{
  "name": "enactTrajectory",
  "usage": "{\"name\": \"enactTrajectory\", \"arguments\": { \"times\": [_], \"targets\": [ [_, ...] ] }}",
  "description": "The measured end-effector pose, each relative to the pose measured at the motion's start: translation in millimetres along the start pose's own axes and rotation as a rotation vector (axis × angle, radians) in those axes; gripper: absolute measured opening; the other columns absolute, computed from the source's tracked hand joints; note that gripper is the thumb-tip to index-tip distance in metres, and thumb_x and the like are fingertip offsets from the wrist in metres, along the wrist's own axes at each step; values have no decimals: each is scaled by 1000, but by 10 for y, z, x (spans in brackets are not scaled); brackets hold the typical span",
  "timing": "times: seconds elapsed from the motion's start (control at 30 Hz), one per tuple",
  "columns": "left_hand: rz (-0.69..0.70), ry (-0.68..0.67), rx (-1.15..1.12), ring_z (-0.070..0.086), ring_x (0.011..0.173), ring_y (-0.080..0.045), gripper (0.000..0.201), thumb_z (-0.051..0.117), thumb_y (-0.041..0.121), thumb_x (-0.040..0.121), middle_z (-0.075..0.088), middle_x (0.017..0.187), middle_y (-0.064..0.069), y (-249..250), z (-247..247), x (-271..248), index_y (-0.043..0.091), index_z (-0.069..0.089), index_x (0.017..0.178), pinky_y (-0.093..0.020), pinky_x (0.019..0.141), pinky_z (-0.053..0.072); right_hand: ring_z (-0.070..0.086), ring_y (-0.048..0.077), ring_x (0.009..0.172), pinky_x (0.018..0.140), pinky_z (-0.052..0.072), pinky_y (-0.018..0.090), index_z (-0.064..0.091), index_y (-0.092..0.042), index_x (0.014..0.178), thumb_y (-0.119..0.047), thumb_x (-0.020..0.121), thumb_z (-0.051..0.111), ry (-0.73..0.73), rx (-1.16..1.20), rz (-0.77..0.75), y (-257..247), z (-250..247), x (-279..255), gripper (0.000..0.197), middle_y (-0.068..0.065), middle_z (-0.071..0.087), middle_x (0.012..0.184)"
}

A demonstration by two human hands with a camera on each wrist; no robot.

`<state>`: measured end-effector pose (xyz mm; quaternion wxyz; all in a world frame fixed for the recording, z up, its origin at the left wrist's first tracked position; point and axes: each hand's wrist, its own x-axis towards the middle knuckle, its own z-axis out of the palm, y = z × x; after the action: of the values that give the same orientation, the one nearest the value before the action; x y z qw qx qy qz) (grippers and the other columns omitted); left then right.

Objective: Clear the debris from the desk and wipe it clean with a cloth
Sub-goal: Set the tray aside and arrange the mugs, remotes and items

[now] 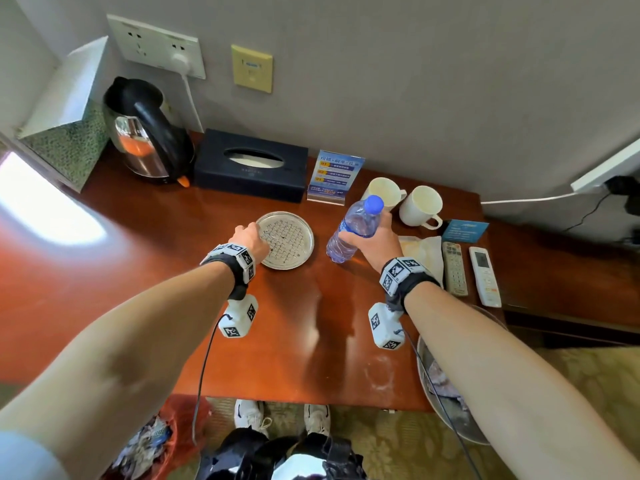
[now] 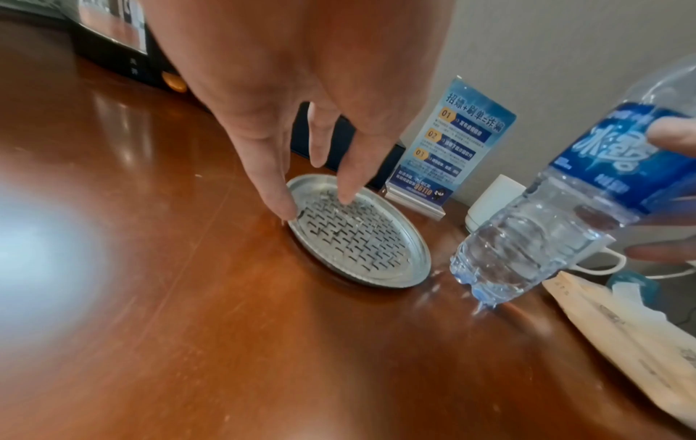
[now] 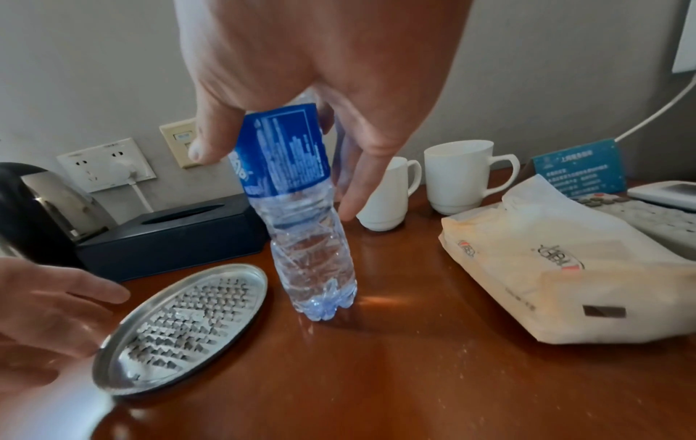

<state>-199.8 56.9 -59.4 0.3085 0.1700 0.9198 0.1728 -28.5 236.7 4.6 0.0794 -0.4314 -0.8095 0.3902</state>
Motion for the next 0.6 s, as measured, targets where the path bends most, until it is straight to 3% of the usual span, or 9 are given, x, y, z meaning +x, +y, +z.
{"name": "enactTrajectory", "arguments": {
  "times": [0.2,0.43,0.6],
  "targets": [
    [45,-60,47,51,121,-33,53,48,13,92,32,148,-11,-33,95,3,21,42,145,-38,98,48,55,28,122,100,46,39,27,-22,146,-41,79,79,13,-20,33,85,105,-14,87,4,53,138],
    [58,-68,50,50,121,-29,50,55,18,92,34,147,-9,-77,51,37,22,47,141,-34,92,46,60,23,114,89,48,31,38,-22,139,-39,83,74,55,15,12,38,160,72,68,2,60,127],
    [58,-67,42,52,116,-27,50,60,19,89,36,145,-8,-75,-14,46,23,49,138,-33,89,50,58,23,116,93,49,34,36,-22,141,-40,83,74,53,19,14,33,171,93,72,1,58,130]
  ]
}}
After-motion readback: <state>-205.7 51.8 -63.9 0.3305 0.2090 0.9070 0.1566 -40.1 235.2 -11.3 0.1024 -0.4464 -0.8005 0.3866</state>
